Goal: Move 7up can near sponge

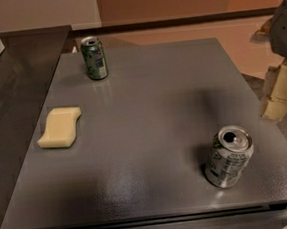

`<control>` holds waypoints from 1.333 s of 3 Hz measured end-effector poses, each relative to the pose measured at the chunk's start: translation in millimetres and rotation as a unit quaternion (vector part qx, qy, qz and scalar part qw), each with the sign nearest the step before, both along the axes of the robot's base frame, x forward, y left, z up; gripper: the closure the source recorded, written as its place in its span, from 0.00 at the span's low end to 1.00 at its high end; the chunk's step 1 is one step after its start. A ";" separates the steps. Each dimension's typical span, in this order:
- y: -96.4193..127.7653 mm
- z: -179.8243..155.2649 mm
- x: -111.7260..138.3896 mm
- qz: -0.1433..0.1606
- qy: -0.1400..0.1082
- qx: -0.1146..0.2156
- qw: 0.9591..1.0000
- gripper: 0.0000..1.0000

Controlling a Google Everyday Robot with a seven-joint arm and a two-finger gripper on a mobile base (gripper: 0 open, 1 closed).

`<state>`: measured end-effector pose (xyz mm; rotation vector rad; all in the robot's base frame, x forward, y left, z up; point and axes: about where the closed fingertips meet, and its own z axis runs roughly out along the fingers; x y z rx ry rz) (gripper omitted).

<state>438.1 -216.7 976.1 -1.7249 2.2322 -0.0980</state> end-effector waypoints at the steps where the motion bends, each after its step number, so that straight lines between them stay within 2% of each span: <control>1: 0.0 0.0 0.0 0.000 0.000 0.000 1.000 0.00; 3: -4.8 9.6 -0.3 0.012 0.020 0.017 1.000 0.00; 4: -6.7 7.9 -15.5 0.022 0.028 0.042 0.998 0.00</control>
Offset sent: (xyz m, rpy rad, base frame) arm 0.0069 -0.0048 0.0068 0.0119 0.0747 0.0289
